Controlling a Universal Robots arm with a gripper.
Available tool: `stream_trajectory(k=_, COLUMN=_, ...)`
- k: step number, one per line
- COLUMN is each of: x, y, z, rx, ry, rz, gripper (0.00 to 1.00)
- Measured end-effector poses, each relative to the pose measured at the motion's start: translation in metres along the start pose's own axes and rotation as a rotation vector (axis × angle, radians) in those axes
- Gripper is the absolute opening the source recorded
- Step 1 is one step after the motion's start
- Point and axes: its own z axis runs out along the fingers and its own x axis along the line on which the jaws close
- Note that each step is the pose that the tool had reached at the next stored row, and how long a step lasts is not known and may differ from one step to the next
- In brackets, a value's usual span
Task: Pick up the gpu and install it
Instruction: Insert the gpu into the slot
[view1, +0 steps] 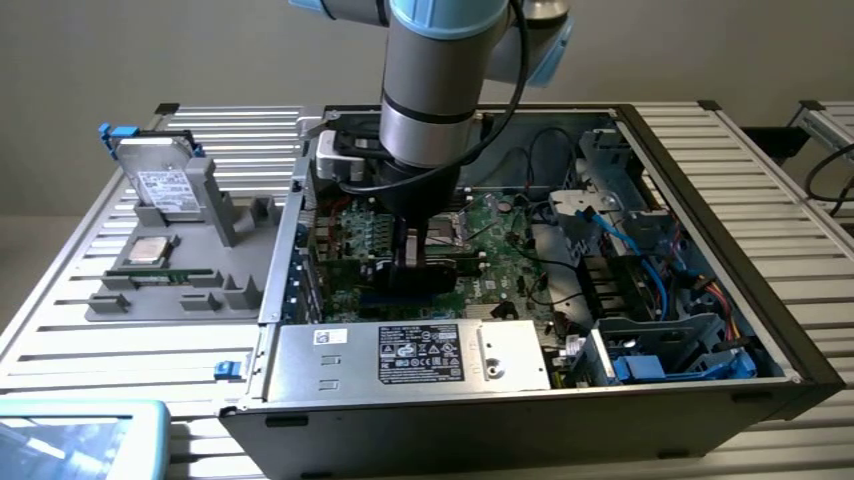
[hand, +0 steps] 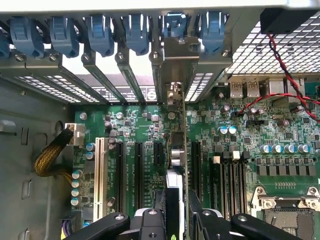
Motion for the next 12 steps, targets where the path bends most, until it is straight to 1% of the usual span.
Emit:
stream_trajectory(k=6, x=-0.0001, y=0.001, z=0.0014, rx=-0.0001, ry=0.0012, rz=0.0, gripper=0.29)
stream_trajectory(k=12, x=-0.0002, y=0.0011, z=0.0015, rx=-0.0001, ry=0.0011, rz=0.0, gripper=0.29)
